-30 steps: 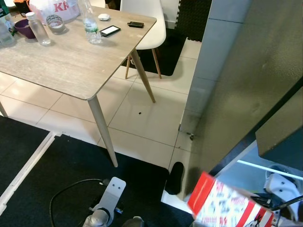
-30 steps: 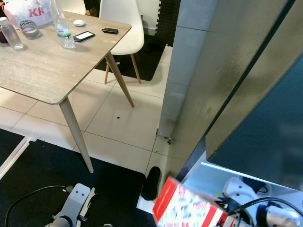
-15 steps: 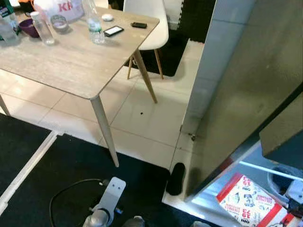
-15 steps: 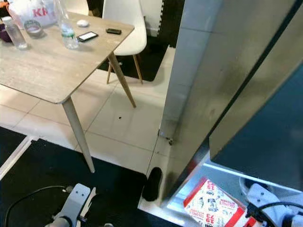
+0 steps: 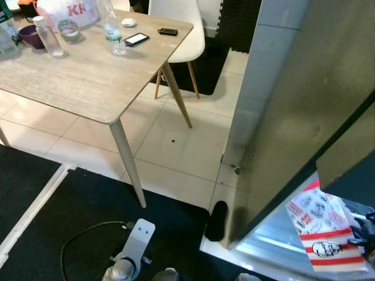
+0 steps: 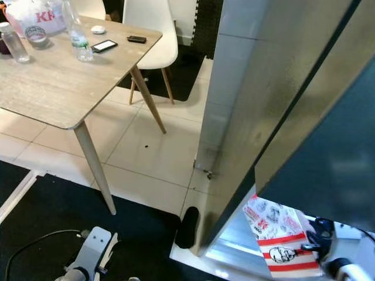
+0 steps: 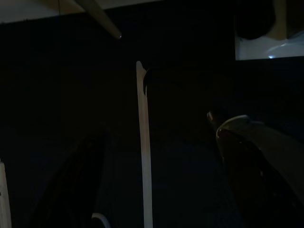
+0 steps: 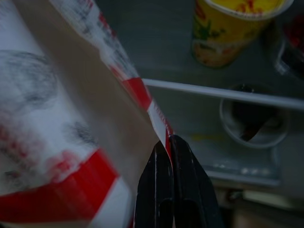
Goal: Restocking fridge
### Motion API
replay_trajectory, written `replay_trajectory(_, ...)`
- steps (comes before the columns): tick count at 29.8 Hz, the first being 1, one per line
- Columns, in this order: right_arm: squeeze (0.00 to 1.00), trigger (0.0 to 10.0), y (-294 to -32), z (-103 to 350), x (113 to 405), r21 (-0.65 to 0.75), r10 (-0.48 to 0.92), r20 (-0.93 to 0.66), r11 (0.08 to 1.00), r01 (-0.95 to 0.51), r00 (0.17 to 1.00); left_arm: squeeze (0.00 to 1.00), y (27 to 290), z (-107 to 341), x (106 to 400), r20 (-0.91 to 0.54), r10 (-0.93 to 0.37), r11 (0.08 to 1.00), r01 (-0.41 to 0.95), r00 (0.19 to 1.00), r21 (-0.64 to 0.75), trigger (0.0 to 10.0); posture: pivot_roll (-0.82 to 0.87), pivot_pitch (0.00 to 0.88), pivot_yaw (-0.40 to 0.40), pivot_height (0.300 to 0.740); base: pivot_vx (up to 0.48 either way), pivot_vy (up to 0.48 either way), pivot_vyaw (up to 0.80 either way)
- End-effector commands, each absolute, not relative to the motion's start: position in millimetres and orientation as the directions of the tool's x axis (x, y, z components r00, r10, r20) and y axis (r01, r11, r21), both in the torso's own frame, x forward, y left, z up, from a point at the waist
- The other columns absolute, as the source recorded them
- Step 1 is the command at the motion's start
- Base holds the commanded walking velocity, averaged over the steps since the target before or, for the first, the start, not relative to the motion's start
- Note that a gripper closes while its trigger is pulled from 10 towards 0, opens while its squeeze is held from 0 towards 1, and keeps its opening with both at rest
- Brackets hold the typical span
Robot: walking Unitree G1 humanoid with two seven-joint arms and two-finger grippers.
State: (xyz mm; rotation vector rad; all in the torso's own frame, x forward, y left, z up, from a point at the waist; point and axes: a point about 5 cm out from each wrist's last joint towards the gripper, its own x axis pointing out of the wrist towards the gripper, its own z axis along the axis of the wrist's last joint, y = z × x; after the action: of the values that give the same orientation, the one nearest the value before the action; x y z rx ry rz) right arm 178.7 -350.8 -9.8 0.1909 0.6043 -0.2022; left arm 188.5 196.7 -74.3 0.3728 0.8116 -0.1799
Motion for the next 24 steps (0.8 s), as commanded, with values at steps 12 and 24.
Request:
replay_trajectory(12, 0.0, 10.0, -350, -23, 168, 0.075, -0.301, -0.605, 0.9, 0.429, 0.737, 0.0, 200, -74, 188, -0.734, -0.015, 0.929, 0.281, 0.679, 0.242, 10.0, -0.07, 0.103, -0.016, 0.74, 0.0, 0.0, 0.0)
replay_trajectory(24, 0.0, 10.0, -362, -30, 142, -0.042, -0.374, -0.663, 0.883, 0.467, 0.648, 0.0, 195, -77, 184, -0.745, -0.021, 0.93, 0.287, 0.667, 0.231, 10.0, -0.07, 0.105, -0.027, 0.74, 0.0, 0.0, 0.0)
